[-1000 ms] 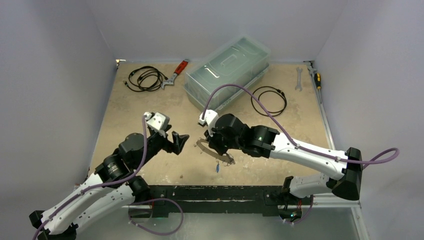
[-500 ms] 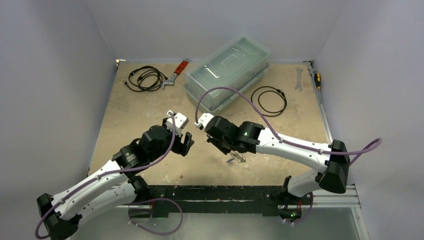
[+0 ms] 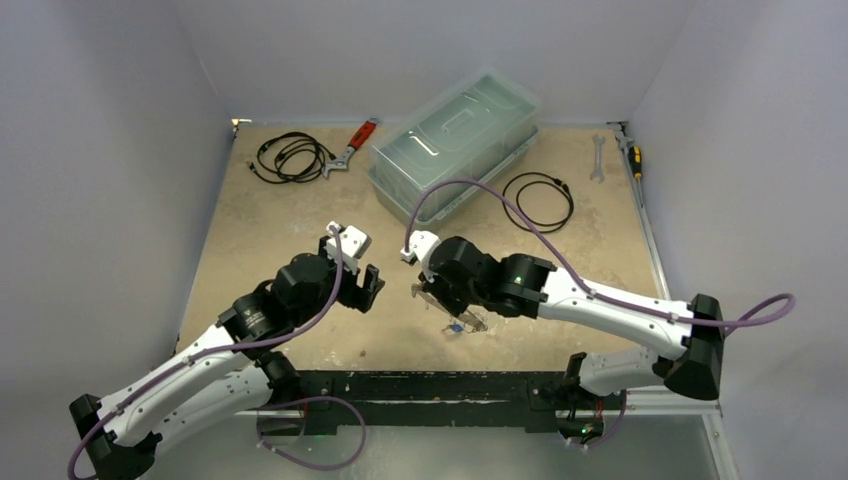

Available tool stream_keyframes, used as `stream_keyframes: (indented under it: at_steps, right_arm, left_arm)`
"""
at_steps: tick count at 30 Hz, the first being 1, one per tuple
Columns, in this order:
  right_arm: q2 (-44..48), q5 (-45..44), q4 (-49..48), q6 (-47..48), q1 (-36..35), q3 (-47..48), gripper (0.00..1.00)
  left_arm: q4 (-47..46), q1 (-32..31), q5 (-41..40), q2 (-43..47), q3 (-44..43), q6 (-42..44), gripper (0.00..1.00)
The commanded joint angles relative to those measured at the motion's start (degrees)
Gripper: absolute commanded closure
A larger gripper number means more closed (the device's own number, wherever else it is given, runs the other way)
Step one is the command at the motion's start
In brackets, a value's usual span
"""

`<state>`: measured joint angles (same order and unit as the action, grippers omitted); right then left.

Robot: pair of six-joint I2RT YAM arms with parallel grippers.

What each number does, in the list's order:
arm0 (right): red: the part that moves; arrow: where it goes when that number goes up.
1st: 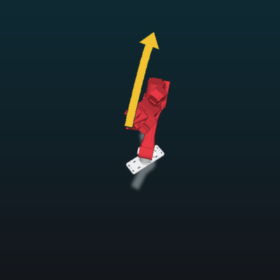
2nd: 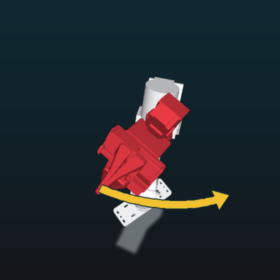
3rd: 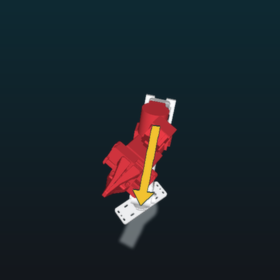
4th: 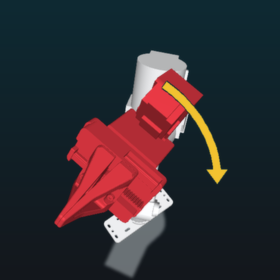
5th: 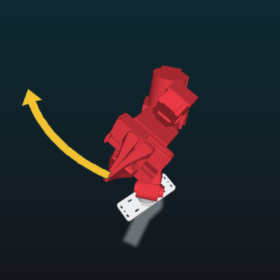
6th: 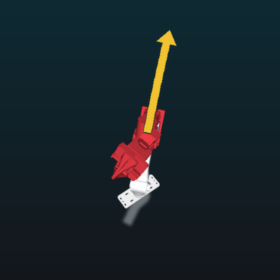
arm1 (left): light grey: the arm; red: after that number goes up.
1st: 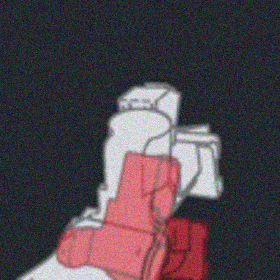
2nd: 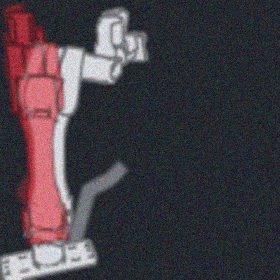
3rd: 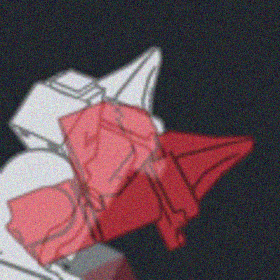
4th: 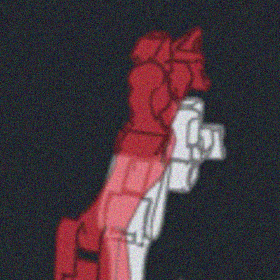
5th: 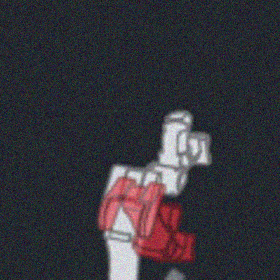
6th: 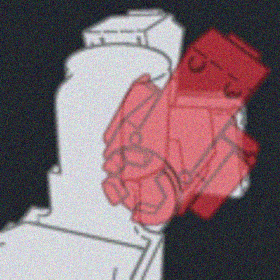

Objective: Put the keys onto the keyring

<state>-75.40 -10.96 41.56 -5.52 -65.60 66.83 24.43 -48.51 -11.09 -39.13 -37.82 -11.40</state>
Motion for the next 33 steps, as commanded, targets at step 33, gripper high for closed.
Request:
stream_keyframes:
  at_steps: [33]
  right_arm:
    - [-2.99, 18.91, -40.24, -14.02, -4.83, -3.37, 1.00]
  left_arm:
    - [-1.31, 0.50, -13.89, 12.80, -1.46, -0.53, 0.06]
